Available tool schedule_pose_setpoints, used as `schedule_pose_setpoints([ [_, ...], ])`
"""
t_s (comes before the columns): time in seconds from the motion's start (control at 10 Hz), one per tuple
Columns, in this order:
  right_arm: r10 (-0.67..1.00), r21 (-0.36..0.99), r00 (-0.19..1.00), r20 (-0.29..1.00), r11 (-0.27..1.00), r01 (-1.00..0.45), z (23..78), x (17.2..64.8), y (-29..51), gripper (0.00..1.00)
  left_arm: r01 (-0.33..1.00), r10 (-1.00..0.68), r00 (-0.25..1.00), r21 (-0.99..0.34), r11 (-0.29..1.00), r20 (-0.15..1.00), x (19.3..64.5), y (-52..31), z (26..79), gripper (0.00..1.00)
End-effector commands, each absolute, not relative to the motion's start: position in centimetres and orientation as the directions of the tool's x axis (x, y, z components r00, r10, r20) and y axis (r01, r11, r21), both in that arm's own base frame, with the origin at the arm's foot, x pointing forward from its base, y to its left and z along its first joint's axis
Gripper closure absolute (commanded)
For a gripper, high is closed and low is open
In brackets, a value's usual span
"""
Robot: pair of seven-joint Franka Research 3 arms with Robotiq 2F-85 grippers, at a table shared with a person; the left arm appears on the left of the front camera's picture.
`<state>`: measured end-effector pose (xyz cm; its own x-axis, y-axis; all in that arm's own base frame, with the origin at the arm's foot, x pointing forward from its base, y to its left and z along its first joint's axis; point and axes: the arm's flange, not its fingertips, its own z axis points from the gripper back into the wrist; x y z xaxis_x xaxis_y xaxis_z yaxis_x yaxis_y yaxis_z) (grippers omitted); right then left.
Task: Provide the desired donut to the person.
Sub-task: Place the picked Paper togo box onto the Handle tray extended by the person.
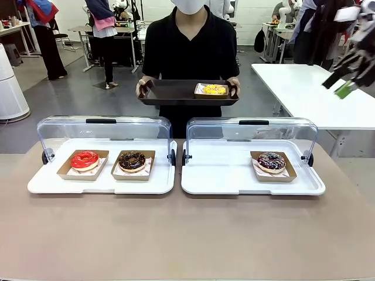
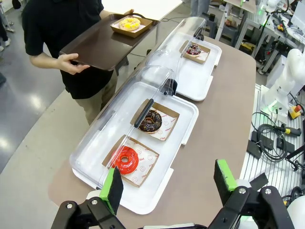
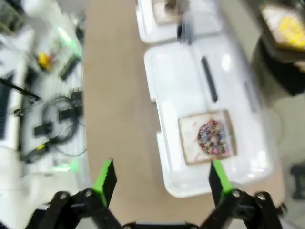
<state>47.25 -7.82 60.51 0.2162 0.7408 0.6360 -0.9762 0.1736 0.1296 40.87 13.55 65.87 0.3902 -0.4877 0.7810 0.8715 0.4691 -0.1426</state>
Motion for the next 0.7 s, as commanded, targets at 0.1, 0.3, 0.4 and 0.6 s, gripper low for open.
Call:
schedule_pose_setpoints([
  [0.1, 0.533, 0.108, 0.21, 0.82, 0.217, -0.97, 59.0, 49.2, -15.9, 0.0, 0.874, -0.486, 0.387, -0.145, 0.464, 0.784, 40.8, 13.4, 66.0, 0.0],
  [0.3, 0.491, 0.104, 0.21, 0.846, 0.235, -0.967, 56.6, 48.4, -19.0, 0.0, 0.874, -0.486, 0.387, -0.145, 0.464, 0.784, 40.8, 13.4, 66.0, 0.0],
  [0.4, 0.457, 0.091, 0.186, 0.87, 0.223, -0.971, 55.8, 47.9, -19.9, 0.0, 0.874, -0.486, 0.387, -0.145, 0.464, 0.784, 40.8, 13.4, 66.0, 0.0],
  [0.6, 0.414, 0.085, 0.156, 0.897, 0.184, -0.979, 53.7, 47.1, -20.7, 0.0, 0.874, -0.486, 0.387, -0.145, 0.464, 0.784, 40.8, 13.4, 66.0, 0.0],
])
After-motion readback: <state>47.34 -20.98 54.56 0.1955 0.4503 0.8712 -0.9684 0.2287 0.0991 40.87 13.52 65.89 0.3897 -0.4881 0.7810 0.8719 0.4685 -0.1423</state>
